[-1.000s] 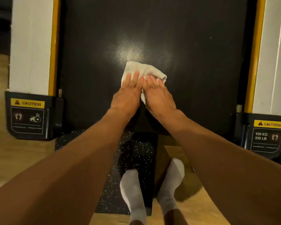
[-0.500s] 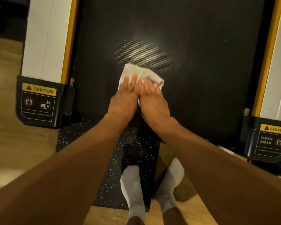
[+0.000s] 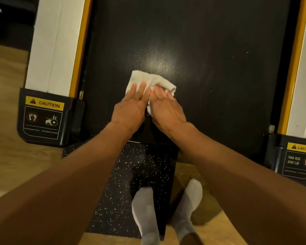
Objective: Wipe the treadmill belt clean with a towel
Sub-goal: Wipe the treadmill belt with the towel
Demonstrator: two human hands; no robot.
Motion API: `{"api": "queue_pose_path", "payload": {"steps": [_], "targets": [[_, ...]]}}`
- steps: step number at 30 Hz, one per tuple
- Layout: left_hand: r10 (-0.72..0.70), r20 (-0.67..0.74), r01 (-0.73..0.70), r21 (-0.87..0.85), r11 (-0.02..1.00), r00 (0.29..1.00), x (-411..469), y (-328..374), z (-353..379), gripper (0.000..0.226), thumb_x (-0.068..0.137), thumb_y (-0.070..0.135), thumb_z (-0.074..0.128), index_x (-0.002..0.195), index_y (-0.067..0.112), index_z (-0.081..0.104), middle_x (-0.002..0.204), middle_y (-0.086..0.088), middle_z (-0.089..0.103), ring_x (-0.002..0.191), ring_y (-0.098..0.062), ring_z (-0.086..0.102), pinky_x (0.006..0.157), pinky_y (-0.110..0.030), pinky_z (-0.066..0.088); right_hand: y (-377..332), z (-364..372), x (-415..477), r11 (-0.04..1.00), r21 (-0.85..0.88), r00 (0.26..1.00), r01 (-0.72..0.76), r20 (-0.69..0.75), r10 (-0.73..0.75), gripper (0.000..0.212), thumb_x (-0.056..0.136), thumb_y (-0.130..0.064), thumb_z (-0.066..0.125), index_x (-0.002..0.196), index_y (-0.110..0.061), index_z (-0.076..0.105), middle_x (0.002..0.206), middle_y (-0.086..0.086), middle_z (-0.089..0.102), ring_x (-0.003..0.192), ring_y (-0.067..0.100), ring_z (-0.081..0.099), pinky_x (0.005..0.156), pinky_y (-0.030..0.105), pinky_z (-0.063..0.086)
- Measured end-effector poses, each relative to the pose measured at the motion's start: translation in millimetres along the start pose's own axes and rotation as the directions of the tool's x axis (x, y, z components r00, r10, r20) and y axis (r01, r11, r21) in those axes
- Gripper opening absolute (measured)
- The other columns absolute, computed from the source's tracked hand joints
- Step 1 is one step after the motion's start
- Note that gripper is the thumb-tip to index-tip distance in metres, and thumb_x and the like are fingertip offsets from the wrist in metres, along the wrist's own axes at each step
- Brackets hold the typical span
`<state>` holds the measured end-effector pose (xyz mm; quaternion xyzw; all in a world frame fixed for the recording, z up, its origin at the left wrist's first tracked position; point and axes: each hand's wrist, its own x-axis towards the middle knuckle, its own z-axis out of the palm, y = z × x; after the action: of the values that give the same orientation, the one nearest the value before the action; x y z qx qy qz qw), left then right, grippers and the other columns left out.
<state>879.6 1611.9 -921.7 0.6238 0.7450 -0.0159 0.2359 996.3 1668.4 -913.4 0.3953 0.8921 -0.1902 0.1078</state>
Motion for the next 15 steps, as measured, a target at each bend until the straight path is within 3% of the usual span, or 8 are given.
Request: {"api": "queue_pose_path", "payload": {"steps": [5, 9, 15], "targets": [[-0.059, -0.071, 0.059, -0.004, 0.998, 0.996, 21.4, -13.1, -9.6, 0.065, 0.098, 0.025, 0.044, 0.153, 0.024, 0.009, 0.161, 0.005, 0.000, 0.148, -0.019, 0.002, 0.103, -0.042, 0.040, -13.6, -3.9, 37.3, 0.998, 0.028, 0.998, -0.049, -0.031, 0.050, 0.053, 0.103, -0.017, 0.034, 0.152, -0.008, 0.017, 0.159, 0.007, 0.017, 0.148, 0.023, 0.013, 0.119, 0.034, 0.011], [-0.052, -0.191, 0.056, 0.016, 0.998, 0.980, 19.2, -12.8, 6.0, 0.063, 0.099, 0.026, 0.040, 0.153, 0.023, 0.010, 0.161, 0.004, 0.002, 0.148, -0.018, 0.002, 0.101, -0.034, 0.041, -2.6, 19.3, 44.2, 0.999, 0.052, 0.972, 0.005, -0.234, 0.007, 0.042, 0.099, -0.016, 0.031, 0.138, -0.007, 0.043, 0.139, 0.008, 0.046, 0.132, 0.026, 0.041, 0.115, 0.035, 0.027], [-0.040, -0.318, 0.058, 0.048, 0.997, 0.947, 26.1, -13.5, 25.9, 0.065, 0.099, 0.037, 0.038, 0.153, 0.023, 0.006, 0.161, 0.005, -0.001, 0.148, -0.017, -0.002, 0.108, -0.031, 0.035, 13.7, 50.6, 50.3, 0.989, 0.000, 0.875, 0.149, -0.466, -0.132, 0.040, 0.097, -0.009, 0.043, 0.136, -0.002, 0.049, 0.137, 0.013, 0.053, 0.133, 0.025, 0.044, 0.117, 0.038, 0.025]]}}
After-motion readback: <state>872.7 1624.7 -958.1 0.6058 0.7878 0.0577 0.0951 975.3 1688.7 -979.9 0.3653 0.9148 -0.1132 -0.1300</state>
